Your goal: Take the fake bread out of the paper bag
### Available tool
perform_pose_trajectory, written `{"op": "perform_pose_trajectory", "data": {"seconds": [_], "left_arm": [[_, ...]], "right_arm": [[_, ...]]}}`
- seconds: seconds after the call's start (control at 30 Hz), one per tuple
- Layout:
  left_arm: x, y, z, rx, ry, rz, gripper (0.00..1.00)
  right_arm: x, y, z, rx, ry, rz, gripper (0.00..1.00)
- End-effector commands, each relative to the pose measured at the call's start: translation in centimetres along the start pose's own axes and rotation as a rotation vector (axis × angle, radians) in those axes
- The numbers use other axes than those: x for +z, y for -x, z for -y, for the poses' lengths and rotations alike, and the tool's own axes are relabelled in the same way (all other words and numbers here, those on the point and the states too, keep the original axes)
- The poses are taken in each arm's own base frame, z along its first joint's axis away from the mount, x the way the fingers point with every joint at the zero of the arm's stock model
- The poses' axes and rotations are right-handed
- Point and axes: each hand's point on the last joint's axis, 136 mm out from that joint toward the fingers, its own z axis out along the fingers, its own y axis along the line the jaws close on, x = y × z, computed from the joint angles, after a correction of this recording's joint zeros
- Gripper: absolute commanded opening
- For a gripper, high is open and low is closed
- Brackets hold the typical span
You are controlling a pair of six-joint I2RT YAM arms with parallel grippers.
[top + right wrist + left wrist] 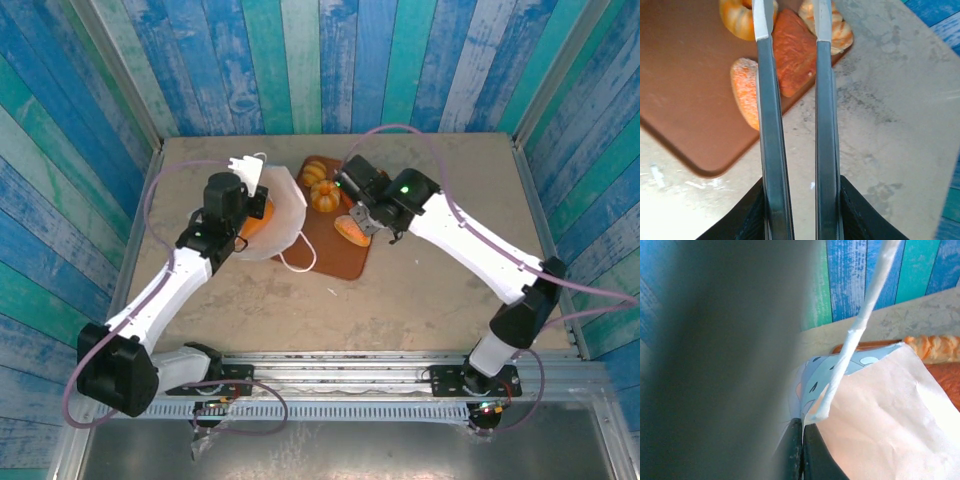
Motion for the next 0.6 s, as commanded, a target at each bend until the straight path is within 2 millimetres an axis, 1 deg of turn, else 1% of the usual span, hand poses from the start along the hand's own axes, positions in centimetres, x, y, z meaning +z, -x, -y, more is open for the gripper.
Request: {"op": "perform_pose_trajectory", "data": {"seconds": [0.0,0.07,0.2,0.3,0.37,0.5,0.57], "left_arm": [[0.5,2.0,0.3,0.114,-0.023,0.059,0.00],[0.6,2.2,0.4,0.142,-0.026,0.051,0.00],[0.7,2.3,0.6,0.161,-0.038,0.041,0.00],[0.6,2.1,0.6,0.165,-0.038,0.041,0.01],[0.6,2.0,0.6,0.168,-0.039,0.042,0.01],[0.6,1.9,0.8,0.167,-0.041,0.045,0.01],[0.6,1.9,0.9,0.163,-0.042,0.050,0.01]], "right_arm": [[-2.3,-0.6,-2.1,0.092,0.191,0.010,0.34],[-3.6,-0.4,-3.4,0.117,0.301,0.034,0.35],[-5.0,-0.5,-5.2,0.153,0.438,0.057,0.35],[-5.4,-1.0,-6.8,0.168,0.534,0.033,0.35],[-5.5,-1.3,-8.3,0.171,0.614,0.003,0.35],[-6.1,-1.4,-11.0,0.165,0.740,-0.024,0.34],[-6.0,-1.5,-12.0,0.160,0.778,-0.048,0.34]]}}
